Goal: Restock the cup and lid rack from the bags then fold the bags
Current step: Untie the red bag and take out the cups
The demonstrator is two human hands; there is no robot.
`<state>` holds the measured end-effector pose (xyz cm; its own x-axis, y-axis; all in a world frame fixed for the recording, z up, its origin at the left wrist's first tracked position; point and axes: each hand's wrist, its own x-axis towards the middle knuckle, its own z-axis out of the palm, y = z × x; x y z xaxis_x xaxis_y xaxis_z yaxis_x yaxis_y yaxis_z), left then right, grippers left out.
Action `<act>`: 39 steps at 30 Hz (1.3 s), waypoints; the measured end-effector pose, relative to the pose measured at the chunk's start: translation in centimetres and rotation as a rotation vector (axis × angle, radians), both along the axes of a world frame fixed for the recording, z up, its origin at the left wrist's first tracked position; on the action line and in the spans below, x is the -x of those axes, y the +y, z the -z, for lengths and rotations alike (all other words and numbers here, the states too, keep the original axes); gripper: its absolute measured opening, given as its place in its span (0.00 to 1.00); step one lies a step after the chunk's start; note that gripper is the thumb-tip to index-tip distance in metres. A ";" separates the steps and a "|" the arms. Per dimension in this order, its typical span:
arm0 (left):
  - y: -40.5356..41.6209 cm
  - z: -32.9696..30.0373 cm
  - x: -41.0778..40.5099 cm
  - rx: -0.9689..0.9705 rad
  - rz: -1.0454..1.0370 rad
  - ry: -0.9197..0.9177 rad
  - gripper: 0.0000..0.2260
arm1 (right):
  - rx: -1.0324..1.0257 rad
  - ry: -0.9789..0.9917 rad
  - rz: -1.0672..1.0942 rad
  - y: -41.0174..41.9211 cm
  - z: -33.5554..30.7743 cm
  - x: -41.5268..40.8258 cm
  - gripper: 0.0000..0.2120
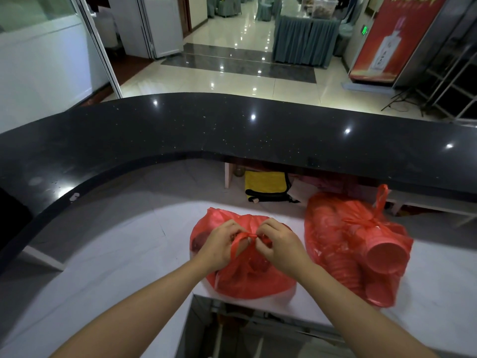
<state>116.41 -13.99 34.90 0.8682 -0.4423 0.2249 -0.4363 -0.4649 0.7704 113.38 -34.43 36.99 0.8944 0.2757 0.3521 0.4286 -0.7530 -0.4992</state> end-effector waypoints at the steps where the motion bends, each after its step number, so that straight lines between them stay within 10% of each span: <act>1: -0.1 -0.1 0.1 0.009 -0.018 0.016 0.07 | 0.001 0.019 0.009 0.0 0.1 -0.1 0.08; 14: 0.2 -0.5 -1.6 0.074 -0.079 0.158 0.12 | -0.273 0.323 0.095 -0.3 0.9 -1.4 0.12; 26: 0.6 -0.7 -1.6 -0.069 -0.308 0.120 0.07 | 0.051 0.244 -0.043 -1.1 1.3 -1.2 0.06; 34: 5.2 -4.2 -2.6 -0.097 0.209 0.811 0.36 | 0.035 0.292 -0.046 -2.9 1.4 -1.1 0.05; 39: 2.6 -5.4 -1.0 -0.278 0.097 0.100 0.24 | 0.007 0.219 -0.040 -1.9 1.3 -1.1 0.05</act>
<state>117.44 -11.38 40.33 0.8306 -0.5568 -0.0003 -0.4178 -0.6236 0.6608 114.44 -36.37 35.69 0.9376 0.3143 0.1484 0.3401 -0.7411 -0.5790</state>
